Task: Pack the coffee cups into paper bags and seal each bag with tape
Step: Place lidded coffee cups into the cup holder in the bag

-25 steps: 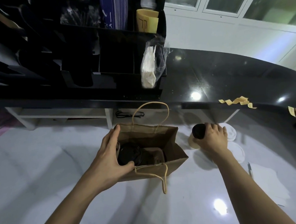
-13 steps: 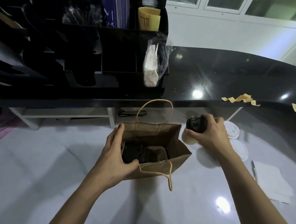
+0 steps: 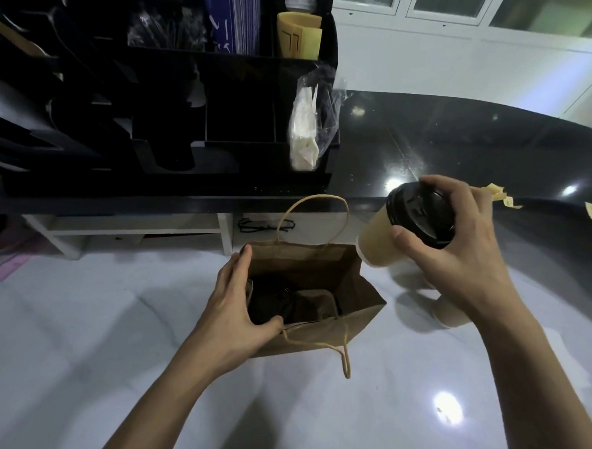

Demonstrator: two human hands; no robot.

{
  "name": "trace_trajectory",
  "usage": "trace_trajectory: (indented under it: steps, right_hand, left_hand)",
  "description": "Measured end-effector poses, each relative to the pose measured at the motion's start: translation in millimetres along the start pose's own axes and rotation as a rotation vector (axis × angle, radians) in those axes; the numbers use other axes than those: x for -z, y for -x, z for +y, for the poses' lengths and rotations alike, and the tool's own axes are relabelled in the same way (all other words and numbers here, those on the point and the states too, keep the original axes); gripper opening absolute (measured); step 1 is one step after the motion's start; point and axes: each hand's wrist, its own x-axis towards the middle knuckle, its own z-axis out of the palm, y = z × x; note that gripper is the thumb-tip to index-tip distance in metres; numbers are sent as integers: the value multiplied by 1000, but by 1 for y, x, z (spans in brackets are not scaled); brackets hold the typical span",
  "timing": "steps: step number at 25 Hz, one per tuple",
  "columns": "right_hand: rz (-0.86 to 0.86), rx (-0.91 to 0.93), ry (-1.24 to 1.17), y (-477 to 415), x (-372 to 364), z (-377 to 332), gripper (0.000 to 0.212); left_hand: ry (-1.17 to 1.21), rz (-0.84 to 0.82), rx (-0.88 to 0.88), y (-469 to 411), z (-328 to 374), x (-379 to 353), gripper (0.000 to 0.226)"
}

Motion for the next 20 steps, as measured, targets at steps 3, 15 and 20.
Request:
trace_trajectory:
  steps: [3,15,20]
  right_hand:
    - [-83,25,-93,4,-3,-12,69]
    - [-575,37,115,18,-64,-11,72]
    - [-634,14,308,12,-61,-1,73]
  left_hand:
    - [-1,0,-4,0,-1,0,116]
    - [17,3,-13,1,-2,1,116]
    - [12,15,-23,2,-1,0,114]
